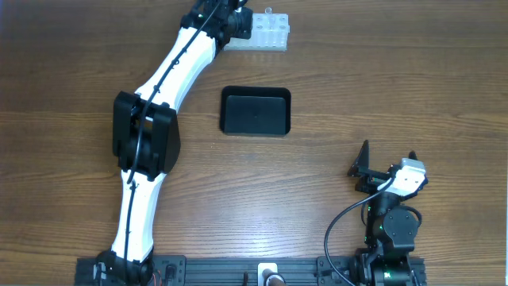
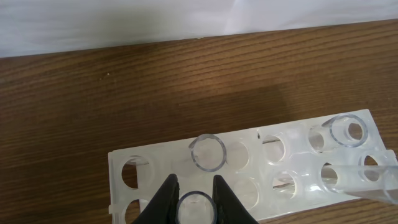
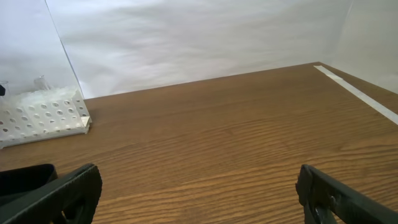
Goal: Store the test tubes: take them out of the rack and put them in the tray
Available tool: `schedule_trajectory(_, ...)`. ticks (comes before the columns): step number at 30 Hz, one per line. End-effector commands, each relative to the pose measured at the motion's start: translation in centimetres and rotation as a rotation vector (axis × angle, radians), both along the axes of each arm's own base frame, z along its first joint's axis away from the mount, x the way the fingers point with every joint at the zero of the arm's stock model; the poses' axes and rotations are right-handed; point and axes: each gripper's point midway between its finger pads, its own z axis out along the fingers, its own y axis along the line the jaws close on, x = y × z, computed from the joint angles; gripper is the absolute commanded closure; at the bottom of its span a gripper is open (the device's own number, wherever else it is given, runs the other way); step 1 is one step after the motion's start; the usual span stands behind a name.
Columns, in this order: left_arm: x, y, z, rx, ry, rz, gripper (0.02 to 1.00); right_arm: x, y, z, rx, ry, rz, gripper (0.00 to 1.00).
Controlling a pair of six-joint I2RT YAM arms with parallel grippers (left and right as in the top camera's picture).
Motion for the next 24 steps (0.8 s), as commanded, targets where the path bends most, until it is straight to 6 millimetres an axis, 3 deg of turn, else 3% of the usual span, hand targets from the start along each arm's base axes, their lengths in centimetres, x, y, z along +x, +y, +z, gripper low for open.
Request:
schedule_trajectory(1,0.0,-0.2,-0.7,0.007,0.016,-0.007,0.886,0.0,-0.1,-0.1,-0.005,-0.001,-0.002,0.007)
schedule_trajectory(9,-0.6,0.4,2.1,0.019,-0.005,0.01,0.915,0.0,-0.1,-0.1,-0.005,-0.001,-0.002,0.009)
schedule_trajectory(24,-1.6,1.2,12.2,-0.031,-0.163,0.027,0.934,0.0,-0.1,-0.1,-0.005,-0.001,-0.002,0.007)
